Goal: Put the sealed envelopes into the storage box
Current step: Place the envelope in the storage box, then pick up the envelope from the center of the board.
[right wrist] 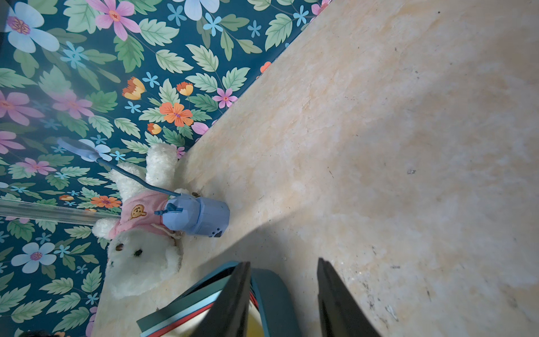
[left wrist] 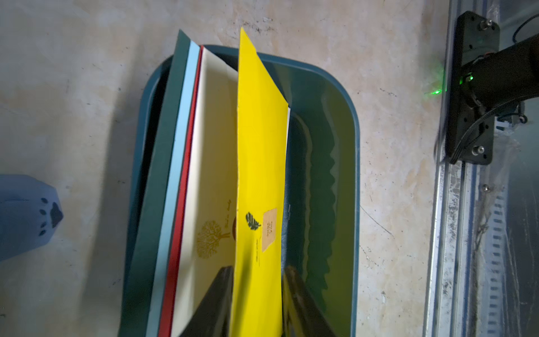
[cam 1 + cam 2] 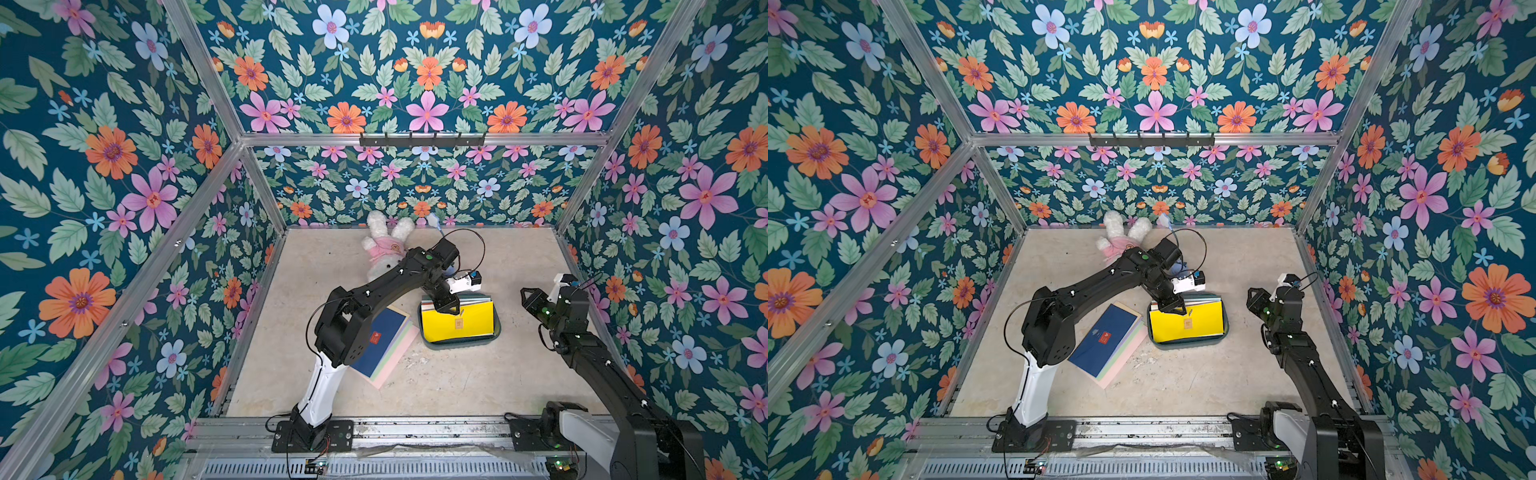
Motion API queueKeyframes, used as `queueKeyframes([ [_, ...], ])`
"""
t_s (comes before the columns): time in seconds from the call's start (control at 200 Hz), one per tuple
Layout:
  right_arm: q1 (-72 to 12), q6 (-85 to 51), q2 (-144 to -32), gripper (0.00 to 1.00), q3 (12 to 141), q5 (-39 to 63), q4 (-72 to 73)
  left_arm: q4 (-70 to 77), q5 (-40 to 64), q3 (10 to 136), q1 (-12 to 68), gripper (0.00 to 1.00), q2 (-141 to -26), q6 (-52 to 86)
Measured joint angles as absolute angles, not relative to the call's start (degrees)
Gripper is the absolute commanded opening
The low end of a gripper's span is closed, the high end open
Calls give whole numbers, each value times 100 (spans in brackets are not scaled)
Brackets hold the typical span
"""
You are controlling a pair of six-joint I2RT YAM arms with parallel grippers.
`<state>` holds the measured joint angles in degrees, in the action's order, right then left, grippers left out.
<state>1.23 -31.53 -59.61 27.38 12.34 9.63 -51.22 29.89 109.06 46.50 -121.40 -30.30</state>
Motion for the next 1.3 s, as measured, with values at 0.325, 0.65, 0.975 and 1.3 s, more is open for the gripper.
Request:
queueKeyframes([
  [0.325, 121, -3168, -6090, 40, 2871, 1594, 915, -3599, 2585, 9426, 4416, 34, -10772, -2086],
  [0.65, -1549, -3247, -6589, 40, 3791, 1754, 598, -489, 2209, 5446, 2582, 35, -8350, 598],
  [0.975, -4368, -4130, -8536, 44, 5435, 1107, 311, 445, 1800, 3586, 1505, 36, -8001, 2307],
  [1.3, -5417, -4770, -10521, 45, 6823, 1013, -45, 751, 1863, 3199, 1470, 33, -8206, 2853],
])
